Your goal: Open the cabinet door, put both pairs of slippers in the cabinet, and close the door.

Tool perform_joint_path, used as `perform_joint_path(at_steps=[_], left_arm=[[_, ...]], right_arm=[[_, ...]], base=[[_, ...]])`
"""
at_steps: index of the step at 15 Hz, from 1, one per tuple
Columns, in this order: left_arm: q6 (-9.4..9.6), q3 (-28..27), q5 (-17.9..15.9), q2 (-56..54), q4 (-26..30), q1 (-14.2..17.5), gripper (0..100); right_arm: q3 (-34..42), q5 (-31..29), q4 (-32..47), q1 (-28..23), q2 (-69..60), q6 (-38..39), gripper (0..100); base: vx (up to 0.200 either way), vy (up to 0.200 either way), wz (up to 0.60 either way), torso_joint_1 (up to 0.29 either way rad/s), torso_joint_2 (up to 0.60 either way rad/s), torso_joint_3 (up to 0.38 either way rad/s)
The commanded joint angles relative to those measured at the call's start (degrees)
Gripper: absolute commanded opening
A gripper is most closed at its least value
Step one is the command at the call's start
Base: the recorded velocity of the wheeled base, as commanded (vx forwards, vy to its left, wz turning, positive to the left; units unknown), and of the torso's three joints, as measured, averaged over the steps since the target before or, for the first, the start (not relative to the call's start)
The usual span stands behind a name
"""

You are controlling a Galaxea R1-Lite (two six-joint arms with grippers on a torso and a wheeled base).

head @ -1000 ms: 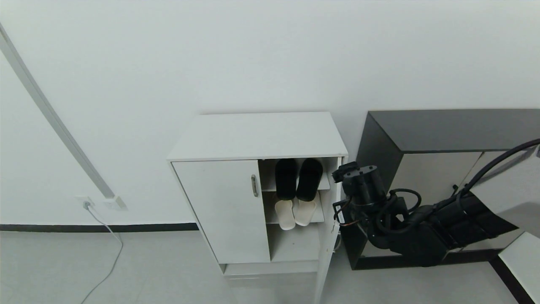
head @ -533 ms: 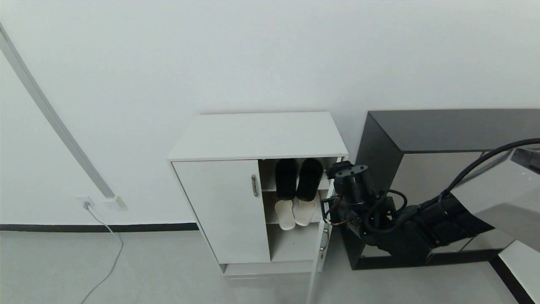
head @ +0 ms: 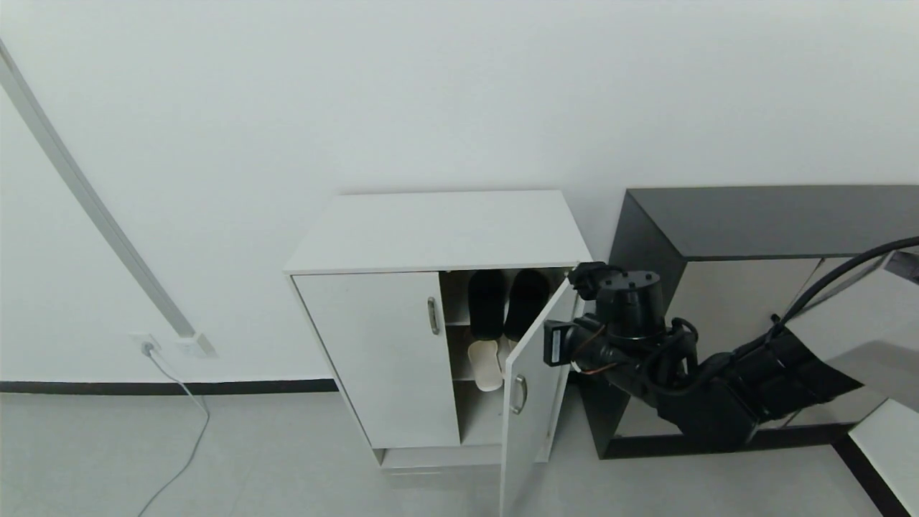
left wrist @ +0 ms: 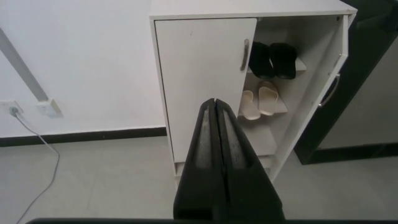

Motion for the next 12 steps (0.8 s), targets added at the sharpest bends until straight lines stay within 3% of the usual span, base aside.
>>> perform_joint_path(at_steps=[1, 8, 12], left_arm=[[0.04, 0.0, 0.0, 0.1, 0.0, 0.0, 0], [0.04, 0.0, 0.0, 0.1, 0.0, 0.0, 0], [-0.05, 0.0, 0.0, 0.1, 0.0, 0.0, 0]], right_arm=[[6.6, 4.9, -0.3, -1.6, -3.5, -2.6, 0], [7.7, 5.2, -0.2, -1.7, -0.4, -3.7, 0], [8.6, 5.2, -0.3, -1.7, -0.5, -5.0, 0]], base=[[0.200, 0.000, 0.00, 0.007, 0.00, 0.007], [0.200, 0.000, 0.00, 0.001, 0.00, 0.000], [0.000, 0.000, 0.00, 0.000, 0.00, 0.000]])
